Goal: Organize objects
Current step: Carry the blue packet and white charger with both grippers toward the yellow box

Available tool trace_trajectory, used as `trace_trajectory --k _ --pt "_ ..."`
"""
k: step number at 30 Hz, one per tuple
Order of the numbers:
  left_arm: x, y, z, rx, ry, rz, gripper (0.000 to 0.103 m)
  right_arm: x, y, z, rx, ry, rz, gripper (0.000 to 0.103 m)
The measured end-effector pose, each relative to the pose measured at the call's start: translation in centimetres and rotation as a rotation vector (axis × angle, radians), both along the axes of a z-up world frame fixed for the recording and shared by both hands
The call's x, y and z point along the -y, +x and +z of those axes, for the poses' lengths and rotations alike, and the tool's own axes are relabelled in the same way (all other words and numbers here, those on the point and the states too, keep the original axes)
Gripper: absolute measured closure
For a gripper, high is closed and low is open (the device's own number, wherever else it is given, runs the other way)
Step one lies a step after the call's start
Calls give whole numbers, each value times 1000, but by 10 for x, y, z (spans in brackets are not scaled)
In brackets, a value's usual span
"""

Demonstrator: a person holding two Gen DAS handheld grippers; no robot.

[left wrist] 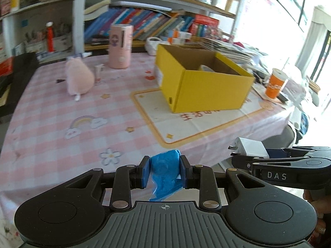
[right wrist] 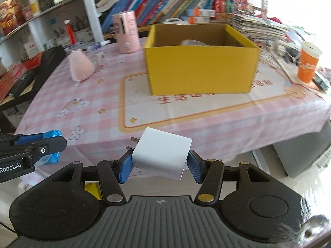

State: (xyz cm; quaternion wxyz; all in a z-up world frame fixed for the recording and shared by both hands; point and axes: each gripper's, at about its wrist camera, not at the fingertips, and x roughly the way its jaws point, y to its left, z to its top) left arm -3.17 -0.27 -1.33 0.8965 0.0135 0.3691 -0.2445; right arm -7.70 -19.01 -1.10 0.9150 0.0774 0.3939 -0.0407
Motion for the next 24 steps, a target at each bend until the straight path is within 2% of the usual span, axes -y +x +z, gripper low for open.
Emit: trace_trajectory --k 13,24 --pt "44 9 -1 0 10 -129 76 41 -14 -3 -15 10 -138 50" --pt "65 24 -3 -10 8 -138 76 62 1 -5 -34 12 -148 50"
